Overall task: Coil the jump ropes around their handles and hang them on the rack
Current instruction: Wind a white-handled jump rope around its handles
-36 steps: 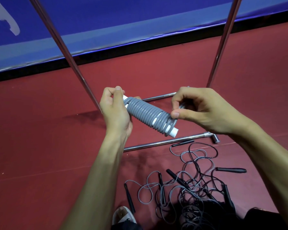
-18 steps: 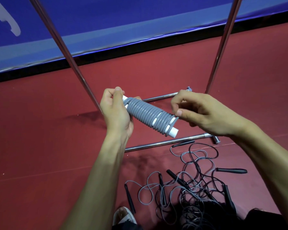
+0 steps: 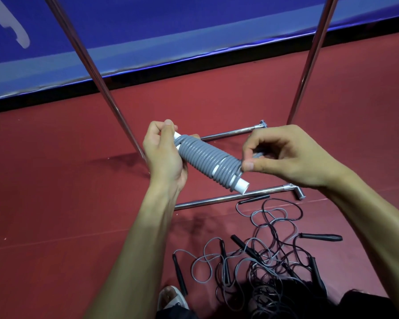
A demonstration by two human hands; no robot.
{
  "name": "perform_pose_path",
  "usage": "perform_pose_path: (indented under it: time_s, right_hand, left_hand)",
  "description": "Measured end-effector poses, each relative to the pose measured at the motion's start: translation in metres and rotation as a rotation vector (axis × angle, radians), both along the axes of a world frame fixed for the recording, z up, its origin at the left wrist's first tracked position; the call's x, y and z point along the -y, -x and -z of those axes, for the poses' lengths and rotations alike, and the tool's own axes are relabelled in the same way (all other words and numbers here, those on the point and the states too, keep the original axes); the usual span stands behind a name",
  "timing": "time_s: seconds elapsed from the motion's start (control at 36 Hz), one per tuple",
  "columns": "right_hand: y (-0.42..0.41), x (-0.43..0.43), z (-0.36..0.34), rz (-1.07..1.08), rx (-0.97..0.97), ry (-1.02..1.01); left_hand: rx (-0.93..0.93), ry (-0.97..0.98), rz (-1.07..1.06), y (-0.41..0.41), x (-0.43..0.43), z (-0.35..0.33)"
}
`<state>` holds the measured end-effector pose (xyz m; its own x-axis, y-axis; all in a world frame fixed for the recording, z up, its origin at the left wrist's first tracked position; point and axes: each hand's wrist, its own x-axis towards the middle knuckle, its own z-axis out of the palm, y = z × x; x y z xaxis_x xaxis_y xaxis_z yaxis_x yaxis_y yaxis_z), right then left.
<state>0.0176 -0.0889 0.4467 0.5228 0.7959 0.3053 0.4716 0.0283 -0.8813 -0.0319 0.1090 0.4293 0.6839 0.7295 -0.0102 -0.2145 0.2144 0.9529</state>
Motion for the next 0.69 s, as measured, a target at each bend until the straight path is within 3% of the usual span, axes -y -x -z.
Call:
perform_pose_path:
  time_s: [0.19, 0.36, 0.69]
  right_hand:
    - [0.0, -0.004, 0.003, 0.047, 0.095, 0.014]
    - [-0.003, -0.001, 0.005, 0.069, -0.061, 0.023]
    - [0.002, -0.008, 0.015, 0.15, -0.073, -0.056]
  left_hand:
    - [0.013, 0.044, -0.062, -0.001, 0.003, 0.0]
    - [0.068, 0.026, -0.134, -0.001, 0.009, -0.002]
    - [0.079, -0.021, -0.188, 0.001, 0.009, -0.003]
